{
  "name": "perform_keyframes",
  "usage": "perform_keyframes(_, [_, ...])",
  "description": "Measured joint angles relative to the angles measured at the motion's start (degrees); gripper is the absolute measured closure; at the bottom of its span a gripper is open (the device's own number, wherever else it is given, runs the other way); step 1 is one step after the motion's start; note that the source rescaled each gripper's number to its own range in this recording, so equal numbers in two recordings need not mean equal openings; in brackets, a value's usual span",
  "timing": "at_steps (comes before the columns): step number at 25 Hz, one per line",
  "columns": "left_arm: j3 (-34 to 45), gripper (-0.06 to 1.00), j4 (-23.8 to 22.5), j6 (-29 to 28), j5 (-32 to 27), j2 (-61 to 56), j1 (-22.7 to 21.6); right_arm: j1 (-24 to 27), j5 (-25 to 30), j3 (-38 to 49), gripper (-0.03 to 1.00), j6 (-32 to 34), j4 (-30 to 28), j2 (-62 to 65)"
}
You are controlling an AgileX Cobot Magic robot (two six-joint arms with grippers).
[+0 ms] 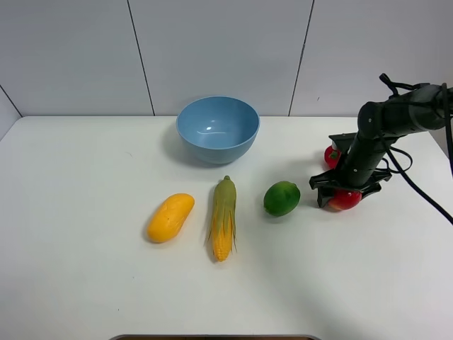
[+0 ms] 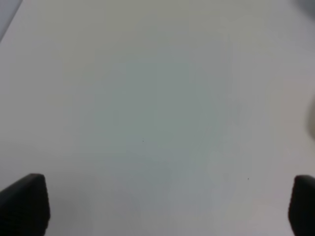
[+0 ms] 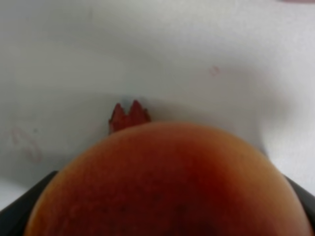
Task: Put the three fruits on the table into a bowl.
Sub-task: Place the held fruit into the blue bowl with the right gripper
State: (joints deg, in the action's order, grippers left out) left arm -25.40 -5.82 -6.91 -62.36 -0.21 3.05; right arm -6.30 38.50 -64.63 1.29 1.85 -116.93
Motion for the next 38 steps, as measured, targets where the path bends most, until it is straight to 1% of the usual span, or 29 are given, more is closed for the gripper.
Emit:
perform_keyframes(11, [0.00,-0.05,0.00,0.00,0.00,0.00,0.00,0.00,0.00,0.00,0.24,0.79,-0.41,0.24])
perform_keyframes(13, [0.00,-0.05,0.00,0.00,0.00,0.00,0.00,0.00,0.83,0.00,0.24,0.86,-1.01,1.09])
perform_keyframes(19, [0.00,-0.05,0.00,0.00,0.00,0.00,0.00,-0.18,4.63,0.00,0.24,1.55,-1.51,10.43])
perform_keyframes(27, [0.00,-0.05,0.00,0.00,0.00,0.00,0.00,-1.93,4.85,0.05,0.24,1.99,-1.51,27.74])
perform_keyframes(29, [0.00,-0.05,0.00,0.00,0.00,0.00,0.00,-2.85,3.97,0.05,0.24,2.12,-1.51,31.45])
perform_keyframes(33, [0.00,-0.05,0.00,0.00,0.00,0.00,0.00,-6.19,-0.84,0.05,0.24,2.75,-1.39,35.75])
perform_keyframes(36, [0.00,-0.05,0.00,0.00,0.00,0.00,0.00,-9.03,-5.75,0.05,0.24,3.36,-0.37,36.35])
perform_keyframes(38, [0.00,-0.05,0.00,0.00,0.00,0.00,0.00,-10.78,-10.31,0.05,0.24,3.42,0.00,36.35])
